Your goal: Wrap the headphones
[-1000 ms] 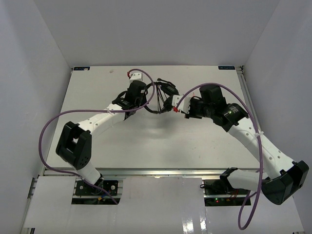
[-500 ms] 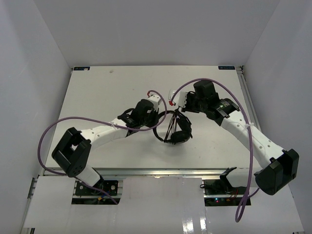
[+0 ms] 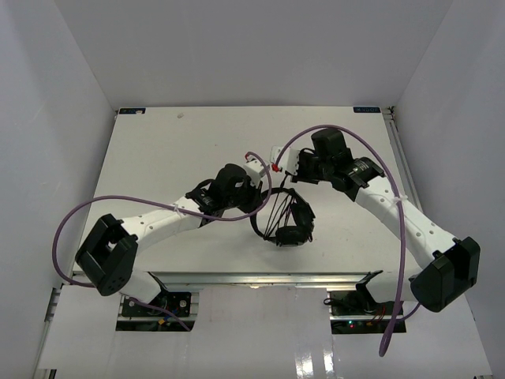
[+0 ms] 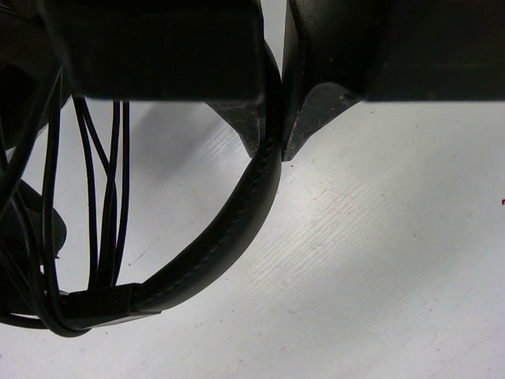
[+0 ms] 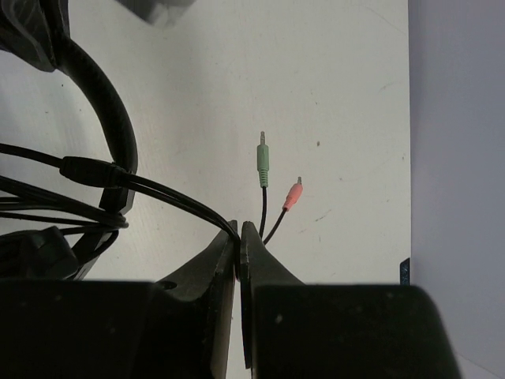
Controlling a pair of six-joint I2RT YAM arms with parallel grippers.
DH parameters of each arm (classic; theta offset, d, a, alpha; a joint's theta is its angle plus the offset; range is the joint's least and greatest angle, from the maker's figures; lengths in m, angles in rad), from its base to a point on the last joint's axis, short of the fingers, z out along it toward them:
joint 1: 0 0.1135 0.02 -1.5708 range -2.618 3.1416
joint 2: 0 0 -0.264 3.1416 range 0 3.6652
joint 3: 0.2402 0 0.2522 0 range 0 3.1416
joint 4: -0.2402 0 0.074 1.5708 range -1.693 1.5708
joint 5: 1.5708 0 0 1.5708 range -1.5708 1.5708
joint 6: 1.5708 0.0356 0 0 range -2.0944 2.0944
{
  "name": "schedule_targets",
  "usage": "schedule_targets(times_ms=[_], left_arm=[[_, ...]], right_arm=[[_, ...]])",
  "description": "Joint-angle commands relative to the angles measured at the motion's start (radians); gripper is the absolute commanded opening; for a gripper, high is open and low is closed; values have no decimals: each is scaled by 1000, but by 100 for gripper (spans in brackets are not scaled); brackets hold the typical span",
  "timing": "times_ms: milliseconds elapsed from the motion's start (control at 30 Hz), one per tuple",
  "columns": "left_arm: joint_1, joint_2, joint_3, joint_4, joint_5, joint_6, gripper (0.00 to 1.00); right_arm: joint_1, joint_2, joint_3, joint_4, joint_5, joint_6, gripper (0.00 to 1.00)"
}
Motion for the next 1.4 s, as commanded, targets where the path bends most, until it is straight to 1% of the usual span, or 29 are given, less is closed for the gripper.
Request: schedule_targets(times_ms=[0,167,233,333,367,433,533,667,767,867,1033,1233,1367], left_arm=[[-17,-14,26,-16,68,17,0],[-16,-82,21,-21,23,-6,0],[-15,-120,12,-24,0,-16,0],[-16,-177,1,-38,-16,-37,0],[-15,-179,-1,-39,-20,-38,0],[-16,-209,-9,-50,-25,-55,0],[-16,-238,-30,-42,-26,-77,0],[-17,-232,-51,-22,-16,-101,0],[-15,-207,-81,9,-47,-122,0],[-15,-171,-104,54,-84,-150,0],[6,-122,-138,141,-190,-165,0],[67,-44,-150,230,-217,-170,0],[109,23,-144,289,-195,-177,0]], right_arm=[[-15,2,53,70,-21,31,8],[-53,-45,-43,124,-51,48,8],[-96,-66,-85,143,-99,75,8],[-157,-83,-120,165,-215,140,8],[-176,-83,-129,166,-221,156,8],[-224,-72,-146,166,-335,191,8],[-244,-43,-185,168,-495,232,8],[-250,7,-224,207,-690,291,8],[-249,77,-245,263,-769,360,8],[-255,151,-245,308,-808,424,8],[-266,284,-211,335,-864,488,8],[-270,444,-168,348,-864,532,9],[-280,515,-145,370,-866,571,10]])
